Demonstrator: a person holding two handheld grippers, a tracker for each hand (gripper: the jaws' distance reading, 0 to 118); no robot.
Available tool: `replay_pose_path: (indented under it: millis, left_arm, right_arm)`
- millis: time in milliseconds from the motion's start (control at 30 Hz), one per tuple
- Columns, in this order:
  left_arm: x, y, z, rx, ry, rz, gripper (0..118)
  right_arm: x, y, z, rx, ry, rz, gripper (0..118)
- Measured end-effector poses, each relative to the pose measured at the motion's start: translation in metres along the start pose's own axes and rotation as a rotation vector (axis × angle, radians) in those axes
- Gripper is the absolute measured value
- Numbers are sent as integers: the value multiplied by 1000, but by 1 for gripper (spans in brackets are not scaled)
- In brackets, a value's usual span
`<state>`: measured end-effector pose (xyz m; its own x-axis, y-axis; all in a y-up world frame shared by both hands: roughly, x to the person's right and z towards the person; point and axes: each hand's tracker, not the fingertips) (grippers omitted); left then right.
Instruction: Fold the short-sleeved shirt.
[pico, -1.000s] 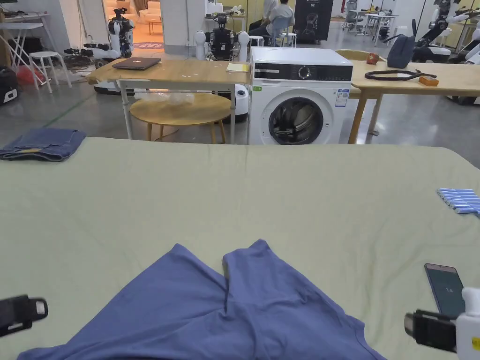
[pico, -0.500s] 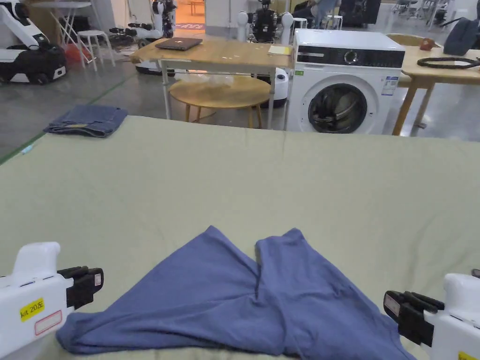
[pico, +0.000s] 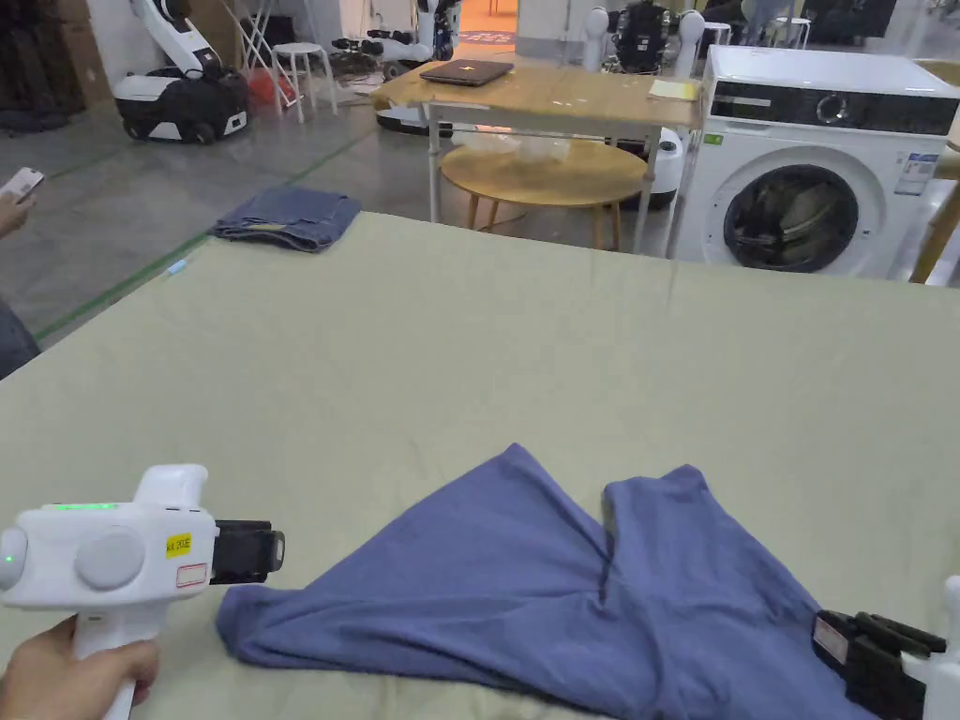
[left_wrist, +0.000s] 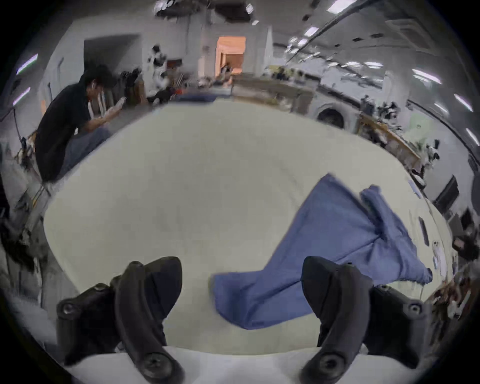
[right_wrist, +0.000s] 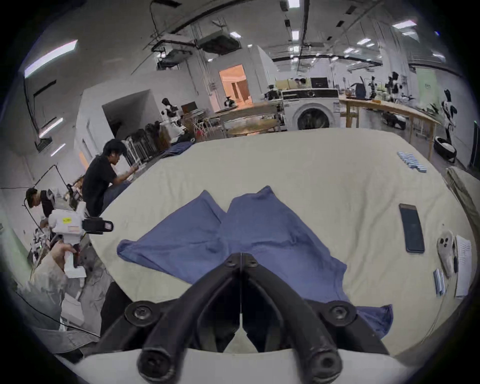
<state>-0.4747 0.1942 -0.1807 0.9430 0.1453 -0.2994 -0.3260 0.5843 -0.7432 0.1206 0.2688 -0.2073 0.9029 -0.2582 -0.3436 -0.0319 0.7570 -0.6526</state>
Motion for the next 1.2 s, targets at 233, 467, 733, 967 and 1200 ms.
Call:
replay_pose_path:
  millis: [233,467,733,967,1200]
  left_arm:
    - [-1,-21,-45,-120,-1,27,46]
    - [18,-37,-39,-127,-31,0,0]
    - [10,-38,-34,-117,-64,55,0]
    - [8,-39,-27,-122,-74,75,0]
    - [8,-38,-28,-134,-83,67,0]
  right_arm:
    - [3,-6,-20,-47,13,-12,0]
    - [9,17,-32,-75,-2,0,0]
    - [60,129,-182,-198,-76,31,118]
    - [110,102,-305,-625,-239,46,77]
    - [72,88,-274,-591,-301,99,0]
